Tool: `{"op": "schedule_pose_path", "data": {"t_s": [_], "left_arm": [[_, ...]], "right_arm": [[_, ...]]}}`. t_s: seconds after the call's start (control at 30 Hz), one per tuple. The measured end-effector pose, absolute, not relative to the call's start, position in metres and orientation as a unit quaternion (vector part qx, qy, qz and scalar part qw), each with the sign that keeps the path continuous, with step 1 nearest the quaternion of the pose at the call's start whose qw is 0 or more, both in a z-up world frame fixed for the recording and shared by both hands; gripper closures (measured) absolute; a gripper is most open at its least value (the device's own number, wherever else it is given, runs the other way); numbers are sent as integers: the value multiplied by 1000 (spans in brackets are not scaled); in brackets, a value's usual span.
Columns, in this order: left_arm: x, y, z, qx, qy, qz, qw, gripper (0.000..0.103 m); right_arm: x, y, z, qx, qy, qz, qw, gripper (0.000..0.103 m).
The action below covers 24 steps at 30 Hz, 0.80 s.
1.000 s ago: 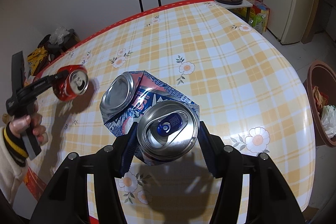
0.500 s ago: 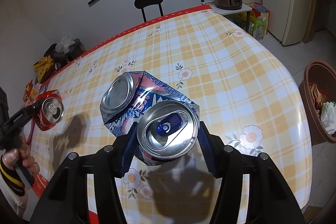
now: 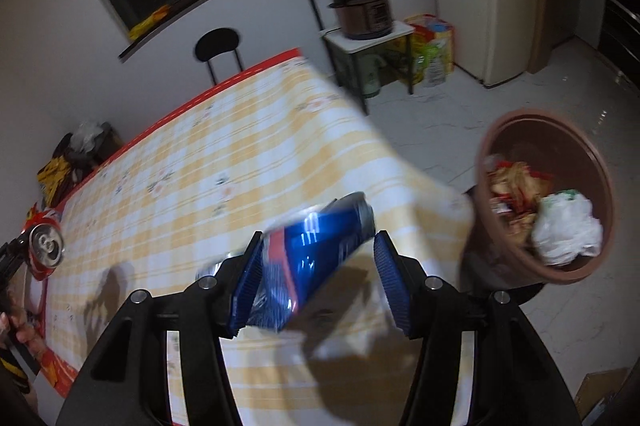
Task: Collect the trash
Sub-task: 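Carry the silver-blue cans over the brown bin and open the right gripper while the left holds the red can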
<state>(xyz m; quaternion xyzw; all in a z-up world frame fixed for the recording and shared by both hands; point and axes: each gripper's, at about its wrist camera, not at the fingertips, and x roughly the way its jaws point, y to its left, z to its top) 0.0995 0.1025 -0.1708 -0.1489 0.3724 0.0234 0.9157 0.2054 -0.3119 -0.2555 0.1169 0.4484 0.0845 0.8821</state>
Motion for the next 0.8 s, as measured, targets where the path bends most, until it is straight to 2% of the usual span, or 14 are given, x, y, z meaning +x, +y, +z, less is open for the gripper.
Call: {"op": "schedule_pose_path", "data": {"t_s": [0.1, 0.43, 0.8], "left_arm": [[110, 79, -172, -146, 375, 16, 916, 74], [126, 19, -181, -158, 376, -12, 913, 74], [125, 9, -174, -158, 365, -15, 917, 74]], "right_arm": [[214, -352, -263, 125, 454, 71, 879, 64], [223, -376, -258, 103, 454, 112, 878, 64], [222, -391, -223, 103, 415, 119, 896, 65]]}}
